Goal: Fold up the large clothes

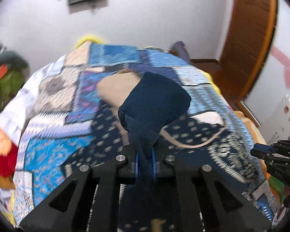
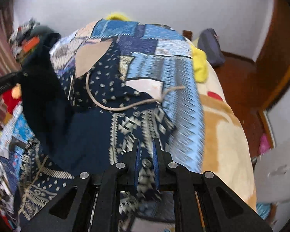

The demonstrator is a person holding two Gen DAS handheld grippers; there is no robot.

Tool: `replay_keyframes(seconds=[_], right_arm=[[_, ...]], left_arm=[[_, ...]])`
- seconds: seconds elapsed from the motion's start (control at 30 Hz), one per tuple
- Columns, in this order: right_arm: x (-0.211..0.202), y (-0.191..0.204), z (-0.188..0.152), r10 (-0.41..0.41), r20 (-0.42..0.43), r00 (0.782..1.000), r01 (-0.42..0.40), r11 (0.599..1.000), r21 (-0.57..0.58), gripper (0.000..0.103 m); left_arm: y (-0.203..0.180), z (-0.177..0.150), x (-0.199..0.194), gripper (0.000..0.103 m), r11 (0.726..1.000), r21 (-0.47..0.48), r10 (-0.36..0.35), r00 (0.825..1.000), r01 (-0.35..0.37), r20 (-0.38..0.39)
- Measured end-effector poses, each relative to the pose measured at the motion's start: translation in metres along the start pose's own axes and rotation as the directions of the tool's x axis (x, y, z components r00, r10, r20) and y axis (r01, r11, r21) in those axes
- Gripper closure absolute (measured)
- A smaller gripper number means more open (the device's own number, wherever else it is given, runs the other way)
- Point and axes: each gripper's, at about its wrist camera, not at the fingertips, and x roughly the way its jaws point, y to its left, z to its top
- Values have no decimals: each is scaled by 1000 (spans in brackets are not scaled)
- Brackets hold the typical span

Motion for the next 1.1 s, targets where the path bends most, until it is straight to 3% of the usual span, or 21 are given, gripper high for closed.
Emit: replay_keyframes(seconds=[0.17, 0.33, 0.57, 0.6, 0.67, 0.7, 0.77, 0.8, 0.83, 0.87, 0.9, 0.97, 1.1], right_arm=[[42, 36, 11, -98, -47, 994, 91, 986, -137, 95], [83, 45, 2, -186, -100, 978, 160, 962, -220, 95], [79, 43, -7, -206, -33, 978, 190, 946, -262, 94], [78, 44, -8, -227, -26, 974, 212, 941, -265, 94], [78, 42, -11, -342, -2, 940, 328, 903, -278, 94], [78, 39, -12, -360, 3, 933, 347, 895, -281, 94], [77, 28, -15, -340, -2, 940, 328, 910, -255, 87], [75, 24, -15, -339, -4, 941, 328, 914, -239, 69], [73, 19, -15, -367, 7, 930, 359, 906, -226, 40], [72, 14, -14, -397, 18, 918, 391, 894, -218, 28], [71, 8, -13, -397, 23, 918, 393, 896, -206, 23], [70, -9, -13, -307, -19, 951, 302, 943, -137, 23], [59, -36, -12, -158, -66, 985, 160, 987, 28, 23]], left_arm=[[61, -34, 11, 93, 995, -99, 6, 999, -11, -43], [103, -85, 41, 93, 979, -201, -31, 987, 0, -155], [128, -142, 75, 91, 957, -291, -82, 963, 5, -255], [131, -148, 76, 89, 953, -304, -87, 962, 5, -259], [136, -157, 75, 86, 944, -331, -98, 962, 9, -255], [138, -160, 74, 83, 939, -344, -104, 962, 11, -253], [143, -167, 72, 83, 933, -360, -103, 960, 3, -259], [145, -169, 71, 83, 932, -363, -107, 960, 6, -260], [146, -170, 69, 83, 931, -365, -107, 960, 5, -260], [147, -172, 68, 83, 929, -370, -110, 958, 5, -263], [149, -173, 67, 83, 924, -382, -120, 956, 9, -267], [151, -172, 63, 83, 920, -391, -130, 953, 13, -273], [147, -168, 53, 75, 938, -346, -94, 948, -18, -304]])
